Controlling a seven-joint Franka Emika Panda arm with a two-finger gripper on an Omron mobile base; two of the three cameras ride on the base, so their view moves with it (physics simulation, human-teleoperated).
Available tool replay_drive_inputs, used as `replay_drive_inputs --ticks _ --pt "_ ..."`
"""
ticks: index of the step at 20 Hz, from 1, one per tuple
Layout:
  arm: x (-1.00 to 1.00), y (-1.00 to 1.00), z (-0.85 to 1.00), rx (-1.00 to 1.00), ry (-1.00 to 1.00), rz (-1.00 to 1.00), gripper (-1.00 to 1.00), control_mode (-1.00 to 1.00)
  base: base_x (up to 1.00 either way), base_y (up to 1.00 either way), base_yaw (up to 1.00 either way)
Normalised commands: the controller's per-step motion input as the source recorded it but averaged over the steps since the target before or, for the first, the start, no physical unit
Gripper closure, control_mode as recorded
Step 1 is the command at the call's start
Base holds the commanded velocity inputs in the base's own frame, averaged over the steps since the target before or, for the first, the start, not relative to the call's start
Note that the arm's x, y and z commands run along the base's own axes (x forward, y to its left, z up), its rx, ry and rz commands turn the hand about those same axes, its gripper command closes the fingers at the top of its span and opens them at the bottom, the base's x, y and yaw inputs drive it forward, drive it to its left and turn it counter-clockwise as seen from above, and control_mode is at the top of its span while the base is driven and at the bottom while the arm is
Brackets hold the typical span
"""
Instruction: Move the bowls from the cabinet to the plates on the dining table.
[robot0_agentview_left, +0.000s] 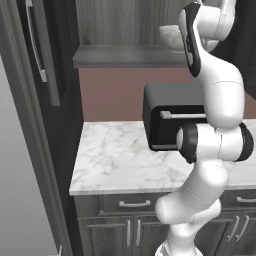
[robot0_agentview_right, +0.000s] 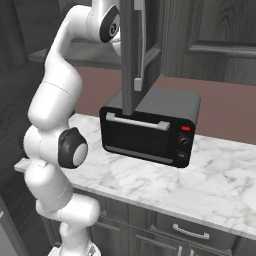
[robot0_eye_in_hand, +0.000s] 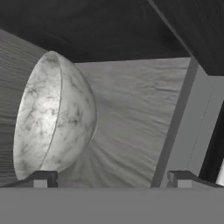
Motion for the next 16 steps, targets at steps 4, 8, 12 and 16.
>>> replay_drive_inputs --ticks 4,8,12,16 --pt "0.42 -0.06 0.01 0.04 0.02 0.00 -1.00 -1.00 0.00 0.00 0.00" --pt "0.39 -0.09 0.00 0.04 0.03 0.00 -1.00 -1.00 0.00 0.00 0.00" --pt "0.38 -0.09 0.00 0.04 0.02 0.00 -1.00 -1.00 0.00 0.00 0.00" --pt "0.38 -0.11 0.01 0.04 0.03 0.00 -1.00 -1.00 0.00 0.00 0.00"
